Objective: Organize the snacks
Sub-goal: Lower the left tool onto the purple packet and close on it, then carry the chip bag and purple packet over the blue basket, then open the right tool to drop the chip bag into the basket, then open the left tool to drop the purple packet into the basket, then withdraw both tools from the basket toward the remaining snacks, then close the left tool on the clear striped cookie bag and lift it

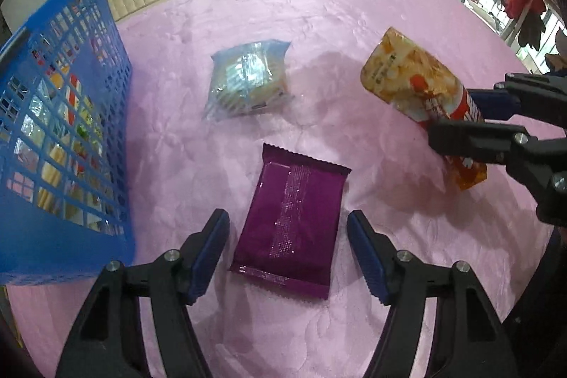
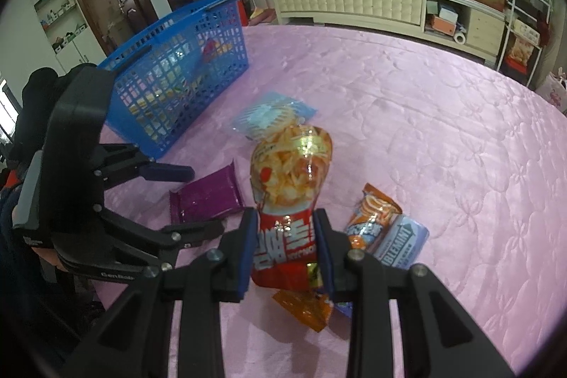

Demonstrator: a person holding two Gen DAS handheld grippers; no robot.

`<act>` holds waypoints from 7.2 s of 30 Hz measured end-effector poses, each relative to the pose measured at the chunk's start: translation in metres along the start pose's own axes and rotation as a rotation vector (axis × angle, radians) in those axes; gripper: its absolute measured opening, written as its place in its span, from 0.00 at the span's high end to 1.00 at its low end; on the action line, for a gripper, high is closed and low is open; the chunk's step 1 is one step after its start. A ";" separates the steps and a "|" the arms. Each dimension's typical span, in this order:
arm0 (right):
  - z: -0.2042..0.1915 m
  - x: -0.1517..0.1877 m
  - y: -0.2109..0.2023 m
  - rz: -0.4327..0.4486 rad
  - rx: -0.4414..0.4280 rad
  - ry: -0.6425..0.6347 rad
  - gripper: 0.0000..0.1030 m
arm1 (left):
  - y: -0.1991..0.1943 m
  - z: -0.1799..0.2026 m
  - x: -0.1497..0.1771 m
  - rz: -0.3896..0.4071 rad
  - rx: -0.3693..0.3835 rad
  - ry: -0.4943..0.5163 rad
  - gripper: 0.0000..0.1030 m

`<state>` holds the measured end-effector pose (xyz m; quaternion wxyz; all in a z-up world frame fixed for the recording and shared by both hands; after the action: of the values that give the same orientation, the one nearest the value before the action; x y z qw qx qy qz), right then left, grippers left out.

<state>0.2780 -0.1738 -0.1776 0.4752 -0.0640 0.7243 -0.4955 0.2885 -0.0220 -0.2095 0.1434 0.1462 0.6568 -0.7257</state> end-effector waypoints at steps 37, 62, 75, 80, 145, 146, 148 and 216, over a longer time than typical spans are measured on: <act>-0.095 -0.112 -0.094 0.176 0.074 -0.095 0.67 | -0.205 -0.083 -0.034 0.382 0.002 -0.086 0.56; -0.155 -0.183 -0.003 0.055 0.004 -0.216 0.67 | -0.210 -0.189 -0.036 0.397 -0.058 -0.182 0.56; -0.178 -0.185 0.047 -0.051 -0.053 -0.241 0.67 | -0.209 -0.219 -0.026 0.404 -0.070 -0.263 0.56; -0.188 -0.190 0.062 -0.077 -0.042 -0.269 0.67 | -0.211 -0.222 -0.022 0.402 -0.083 -0.273 0.56; -0.049 -0.108 -0.050 0.082 0.254 0.164 0.00 | -0.163 -0.102 -0.035 0.288 0.043 -0.086 0.36; -0.050 -0.107 -0.052 0.083 0.255 0.161 0.00 | -0.165 -0.100 -0.035 0.292 0.043 -0.081 0.35; -0.051 -0.106 -0.055 0.085 0.257 0.156 0.00 | -0.169 -0.096 -0.034 0.298 0.043 -0.072 0.34; 0.072 0.003 0.010 -0.053 0.290 0.374 0.00 | 0.004 0.025 -0.100 0.065 0.011 0.004 0.21</act>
<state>0.3344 -0.2174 -0.1915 0.3237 0.0787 0.7189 -0.6101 0.3814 -0.0456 -0.1706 0.1649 0.1696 0.6482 -0.7239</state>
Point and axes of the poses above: each gripper's, at about its wrist camera, not at the fingertips, and y roughly the way its jaws point, z to its right, x to its underside, the point moved 4 cm from there along y, roughly the way its jaws point, and after that the axes turned 11 degrees about -y, right-handed, at the moved point
